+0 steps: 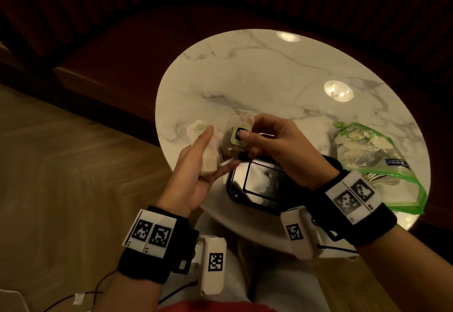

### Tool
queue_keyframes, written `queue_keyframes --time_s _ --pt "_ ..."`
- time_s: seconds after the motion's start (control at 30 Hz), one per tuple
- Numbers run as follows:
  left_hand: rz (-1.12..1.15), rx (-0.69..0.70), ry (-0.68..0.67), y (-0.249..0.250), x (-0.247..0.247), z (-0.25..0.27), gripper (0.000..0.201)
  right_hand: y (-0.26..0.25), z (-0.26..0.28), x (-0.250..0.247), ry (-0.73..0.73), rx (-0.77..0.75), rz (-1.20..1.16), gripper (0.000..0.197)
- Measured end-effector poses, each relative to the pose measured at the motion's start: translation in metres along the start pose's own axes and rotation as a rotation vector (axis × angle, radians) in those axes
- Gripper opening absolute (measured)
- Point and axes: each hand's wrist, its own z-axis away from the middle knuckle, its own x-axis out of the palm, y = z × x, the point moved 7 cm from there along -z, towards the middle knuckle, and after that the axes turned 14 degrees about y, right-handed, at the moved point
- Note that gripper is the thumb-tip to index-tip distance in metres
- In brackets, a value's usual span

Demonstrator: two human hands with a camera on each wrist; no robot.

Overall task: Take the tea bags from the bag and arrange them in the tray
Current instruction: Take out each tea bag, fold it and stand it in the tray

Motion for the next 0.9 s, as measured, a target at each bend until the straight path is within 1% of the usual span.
queue_keyframes --time_s 0.07,0.1,0.17,0.2,0.27,0.33,0.4,0.47,0.6,0.77,0.83,0.9 --pt "-0.081 0.03 -0.041 -0.001 0.005 0.003 0.052 0.0 0.0 0.001 0.018 -0.018 0.013 0.012" --pt "-0.115 0.059 -0.056 -0.001 0.007 0.005 0.052 -0.001 0.0 0.001 0.028 -0.03 0.027 0.013" --pt "-0.151 0.099 -0.072 -0.001 0.007 0.007 0.04 -0.004 0.0 0.0 0.05 -0.063 0.045 0.017" --pt "-0.151 0.098 -0.074 -0.001 0.006 0.007 0.036 -0.007 0.0 -0.001 0.059 -0.089 0.049 0.016" --pt "-0.128 0.092 -0.081 -0.002 0.005 0.007 0.038 -0.015 0.001 -0.004 0.077 -0.152 0.072 0.014" --pt "-0.113 0.104 -0.086 -0.001 0.004 0.006 0.044 -0.021 0.003 -0.005 0.079 -0.213 0.12 0.017" --pt "-0.112 0.123 -0.092 0.0 0.004 0.006 0.045 -0.025 0.003 -0.006 0.069 -0.236 0.166 0.023" --pt "-0.123 0.136 -0.094 0.001 0.004 0.005 0.041 -0.029 0.002 -0.008 0.064 -0.238 0.188 0.027" --pt "-0.171 0.159 -0.09 0.001 0.002 0.003 0.037 -0.037 -0.002 -0.013 0.073 -0.286 0.201 0.015" --pt "-0.196 0.165 -0.054 -0.001 -0.003 0.0 0.03 -0.037 -0.01 -0.019 0.05 -0.324 0.315 0.016" --pt "-0.2 0.154 -0.032 -0.003 -0.006 -0.002 0.024 -0.036 -0.012 -0.021 0.046 -0.35 0.366 0.015" --pt "-0.213 0.143 -0.006 -0.007 -0.01 -0.005 0.017 -0.029 -0.017 -0.026 0.071 -0.342 0.424 0.012"
